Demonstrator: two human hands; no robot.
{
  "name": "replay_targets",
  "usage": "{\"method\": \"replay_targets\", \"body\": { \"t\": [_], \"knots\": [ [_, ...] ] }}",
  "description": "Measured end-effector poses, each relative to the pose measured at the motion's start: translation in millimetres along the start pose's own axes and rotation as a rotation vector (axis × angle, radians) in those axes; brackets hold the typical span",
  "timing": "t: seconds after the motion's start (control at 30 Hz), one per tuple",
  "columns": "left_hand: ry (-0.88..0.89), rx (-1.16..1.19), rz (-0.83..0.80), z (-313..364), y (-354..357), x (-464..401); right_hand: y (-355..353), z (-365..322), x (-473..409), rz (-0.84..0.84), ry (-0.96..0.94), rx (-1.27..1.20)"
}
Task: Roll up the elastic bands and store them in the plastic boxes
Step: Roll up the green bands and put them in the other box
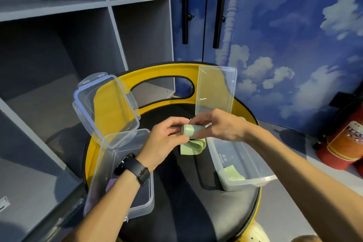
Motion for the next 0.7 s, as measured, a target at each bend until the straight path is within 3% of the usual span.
{"method": "replay_targets", "body": {
  "t": [0.17, 0.47, 0.7],
  "knots": [
    [0.085, -0.184, -0.016, 2.2, 20.3, -1.6, -7.2, 2.8, 3.8, -0.020, 0.008, 0.227],
    [0.142, -0.330, 0.033, 4.5, 43.5, -5.4, -14.7, 2.6, 24.8, 0.064, 0.061, 0.223],
    [0.156, -0.443, -0.017, 4.8, 60.0, -2.3, -18.2, 7.5, 47.6, 0.114, 0.061, 0.228]
  ]
}}
Point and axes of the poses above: each hand's wrist, its own x-axis away from the middle knuckle, its own y-axis out of the palm, z = x × y, the point moved 5 cm from there along -x, towards the middle knuckle, and after that the axes turned 14 degrees about x, right-handed, at the moved point
